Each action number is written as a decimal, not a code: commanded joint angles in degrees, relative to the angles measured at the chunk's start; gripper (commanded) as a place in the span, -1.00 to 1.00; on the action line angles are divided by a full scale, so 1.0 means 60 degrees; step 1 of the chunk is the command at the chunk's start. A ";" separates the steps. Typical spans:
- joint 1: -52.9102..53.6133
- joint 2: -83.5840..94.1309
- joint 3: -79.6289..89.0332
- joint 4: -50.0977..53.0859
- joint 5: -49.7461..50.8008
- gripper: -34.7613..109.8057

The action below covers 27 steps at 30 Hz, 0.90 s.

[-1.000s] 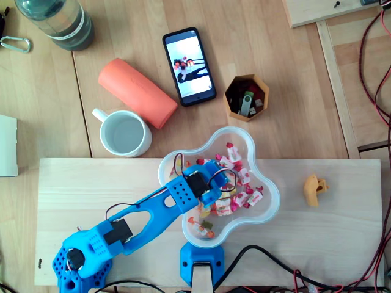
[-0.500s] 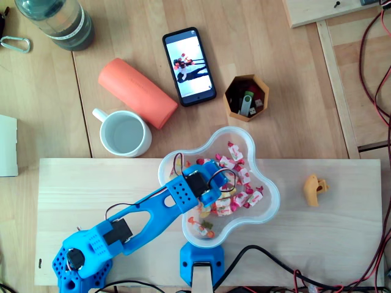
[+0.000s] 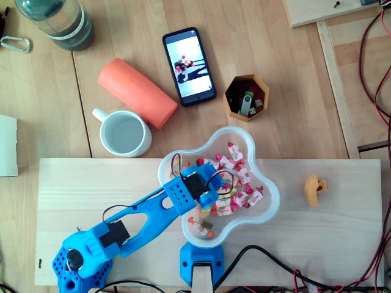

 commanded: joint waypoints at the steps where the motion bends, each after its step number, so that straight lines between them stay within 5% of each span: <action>1: 0.0132 0.0967 -0.0352 0.0190 -0.0161 -0.31; 27: 0.0615 0.0908 -0.0352 0.0190 -0.0132 -0.32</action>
